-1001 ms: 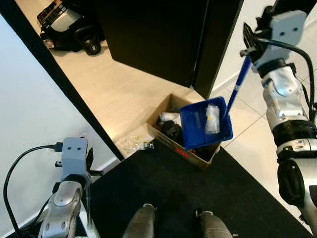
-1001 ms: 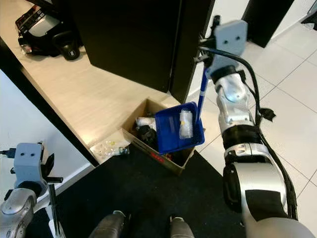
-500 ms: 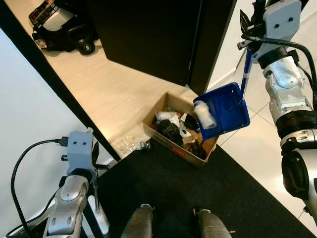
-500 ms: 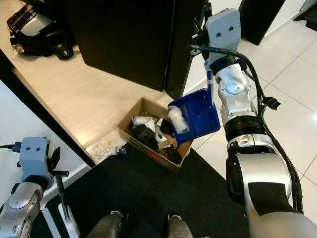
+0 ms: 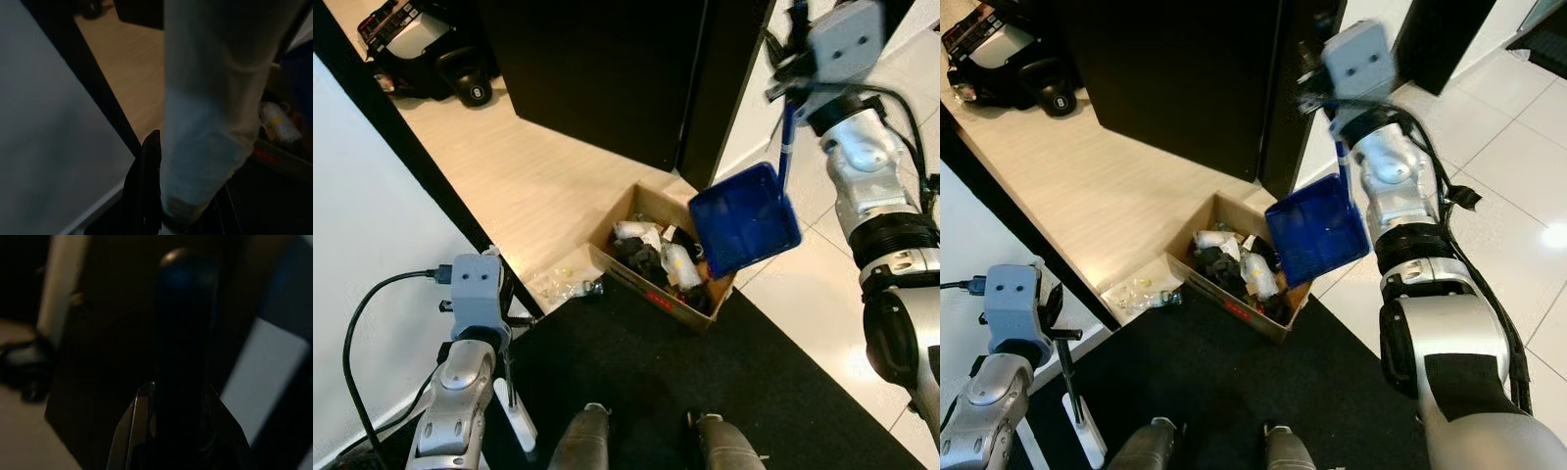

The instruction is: Sweep floor

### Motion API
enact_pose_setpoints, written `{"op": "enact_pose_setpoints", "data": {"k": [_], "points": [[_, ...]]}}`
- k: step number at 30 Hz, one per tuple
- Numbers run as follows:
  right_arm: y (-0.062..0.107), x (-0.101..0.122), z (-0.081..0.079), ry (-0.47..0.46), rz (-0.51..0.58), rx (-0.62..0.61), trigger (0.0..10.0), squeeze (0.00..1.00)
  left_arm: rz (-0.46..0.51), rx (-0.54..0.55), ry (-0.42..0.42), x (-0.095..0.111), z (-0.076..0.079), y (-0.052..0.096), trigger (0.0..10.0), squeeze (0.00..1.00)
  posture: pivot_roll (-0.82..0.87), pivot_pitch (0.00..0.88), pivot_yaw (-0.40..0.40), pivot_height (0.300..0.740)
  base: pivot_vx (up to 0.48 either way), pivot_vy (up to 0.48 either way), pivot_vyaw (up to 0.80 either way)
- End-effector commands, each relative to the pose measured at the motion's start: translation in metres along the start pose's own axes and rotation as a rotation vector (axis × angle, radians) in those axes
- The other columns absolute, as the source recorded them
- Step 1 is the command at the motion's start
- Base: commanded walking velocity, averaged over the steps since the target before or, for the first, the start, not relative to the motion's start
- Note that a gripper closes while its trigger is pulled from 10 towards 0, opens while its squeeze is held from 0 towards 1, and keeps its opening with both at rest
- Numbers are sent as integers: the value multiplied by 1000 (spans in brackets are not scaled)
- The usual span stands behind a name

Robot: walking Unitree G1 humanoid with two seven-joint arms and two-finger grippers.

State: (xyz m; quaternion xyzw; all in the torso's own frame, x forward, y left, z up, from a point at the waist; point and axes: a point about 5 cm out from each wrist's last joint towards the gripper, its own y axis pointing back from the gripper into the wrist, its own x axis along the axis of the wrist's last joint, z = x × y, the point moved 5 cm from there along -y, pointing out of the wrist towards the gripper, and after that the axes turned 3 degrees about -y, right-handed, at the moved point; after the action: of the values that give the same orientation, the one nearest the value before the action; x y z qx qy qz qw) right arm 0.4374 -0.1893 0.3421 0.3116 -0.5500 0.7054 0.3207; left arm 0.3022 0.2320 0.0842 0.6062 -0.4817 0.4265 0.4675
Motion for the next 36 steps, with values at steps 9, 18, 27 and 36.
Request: {"op": "enact_pose_setpoints", "data": {"k": [9, 18, 27, 36], "points": [[28, 3, 50, -338, 69, -281, 10000, 0, -29, -24, -9, -5, 8, -9, 10000, 0, 153, 168, 11, 740, 0, 0, 0], [38, 6, -12, -548, 67, -150, 10000, 0, -56, 35, -5, -5, -22, -17, 10000, 0, 167, 161, 29, 740, 0, 0, 0], [55, -13, -51, -561, -27, -97, 10000, 0, -77, 90, 47, -8, -49, -15, 10000, 0, 185, 159, 21, 740, 0, 0, 0], [91, -61, -80, -657, -224, -120, 10000, 0, -64, 115, -15, -5, -56, -15, 10000, 0, 194, 163, 17, 740, 0, 0, 0]]}}
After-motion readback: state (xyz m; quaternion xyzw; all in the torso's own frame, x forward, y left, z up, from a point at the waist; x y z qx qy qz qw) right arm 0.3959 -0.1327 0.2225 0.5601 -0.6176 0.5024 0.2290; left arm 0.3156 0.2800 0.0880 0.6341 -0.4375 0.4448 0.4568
